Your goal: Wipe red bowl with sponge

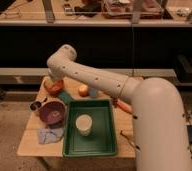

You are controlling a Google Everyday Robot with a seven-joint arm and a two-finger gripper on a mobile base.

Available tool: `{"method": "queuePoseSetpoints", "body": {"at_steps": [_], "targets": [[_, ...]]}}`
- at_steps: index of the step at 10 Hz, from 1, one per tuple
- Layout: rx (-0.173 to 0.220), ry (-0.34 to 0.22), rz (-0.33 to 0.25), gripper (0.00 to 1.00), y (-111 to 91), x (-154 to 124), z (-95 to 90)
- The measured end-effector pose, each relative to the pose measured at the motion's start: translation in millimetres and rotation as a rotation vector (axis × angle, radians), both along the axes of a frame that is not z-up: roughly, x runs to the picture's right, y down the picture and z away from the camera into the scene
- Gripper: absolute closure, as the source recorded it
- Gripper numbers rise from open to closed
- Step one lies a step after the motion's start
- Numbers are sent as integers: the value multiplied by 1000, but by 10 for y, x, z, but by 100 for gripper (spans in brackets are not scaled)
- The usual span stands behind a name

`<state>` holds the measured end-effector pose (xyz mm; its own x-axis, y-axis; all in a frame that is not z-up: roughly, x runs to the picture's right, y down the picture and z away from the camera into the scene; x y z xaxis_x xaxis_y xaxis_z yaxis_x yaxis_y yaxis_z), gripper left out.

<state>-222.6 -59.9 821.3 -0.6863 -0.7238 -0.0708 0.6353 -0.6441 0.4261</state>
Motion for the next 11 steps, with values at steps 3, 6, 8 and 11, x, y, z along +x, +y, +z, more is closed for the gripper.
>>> {"method": "queuePoseSetpoints", "body": {"at_steps": [3, 6, 8, 11], "targets": [[-83, 86, 2, 33, 219, 40, 281], [-121, 125, -1, 33, 287, 189, 372], [-148, 129, -26, 33, 548, 110, 497], [-165, 150, -35, 33, 801, 59, 667]]}}
